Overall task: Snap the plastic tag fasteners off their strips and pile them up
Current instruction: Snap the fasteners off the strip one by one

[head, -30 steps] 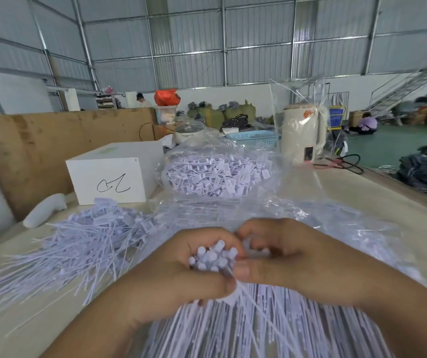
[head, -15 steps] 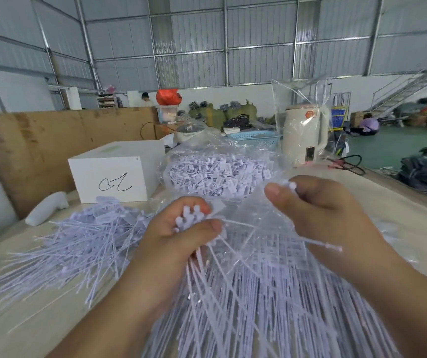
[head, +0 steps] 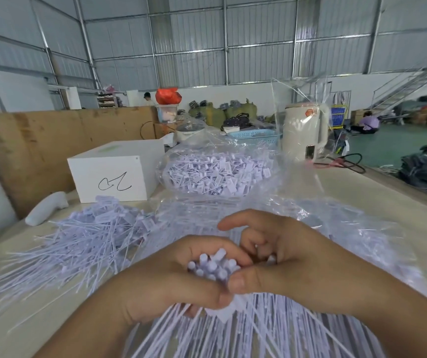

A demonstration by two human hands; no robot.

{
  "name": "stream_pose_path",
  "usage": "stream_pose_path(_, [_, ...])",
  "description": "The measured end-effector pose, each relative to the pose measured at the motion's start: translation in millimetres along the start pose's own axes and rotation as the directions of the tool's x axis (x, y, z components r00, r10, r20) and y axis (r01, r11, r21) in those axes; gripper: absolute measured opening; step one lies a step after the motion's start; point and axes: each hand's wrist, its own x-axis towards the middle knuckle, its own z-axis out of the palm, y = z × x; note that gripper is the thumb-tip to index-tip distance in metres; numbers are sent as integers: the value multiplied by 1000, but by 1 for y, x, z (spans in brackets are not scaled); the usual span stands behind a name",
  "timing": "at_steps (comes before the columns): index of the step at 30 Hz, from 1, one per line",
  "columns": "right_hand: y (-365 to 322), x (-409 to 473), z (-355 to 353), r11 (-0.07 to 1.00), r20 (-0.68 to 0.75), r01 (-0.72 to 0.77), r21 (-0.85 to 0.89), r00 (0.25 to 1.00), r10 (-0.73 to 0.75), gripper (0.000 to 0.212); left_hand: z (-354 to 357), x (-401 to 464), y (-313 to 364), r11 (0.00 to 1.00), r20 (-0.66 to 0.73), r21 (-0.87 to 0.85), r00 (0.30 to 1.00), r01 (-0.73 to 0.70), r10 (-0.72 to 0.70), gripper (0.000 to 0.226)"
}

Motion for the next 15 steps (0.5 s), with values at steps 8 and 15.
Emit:
stream_pose_path(8, [3,-1,-7,956,52,-224,-187,970,238,58,3,4,-5,998,-163,27,984,-65,68,14])
stream_pose_path(15, [-1,1,-9,980,-127,-159,-121,981,144,50,5,5,-7,998,-252,-28,966,-60,51,18])
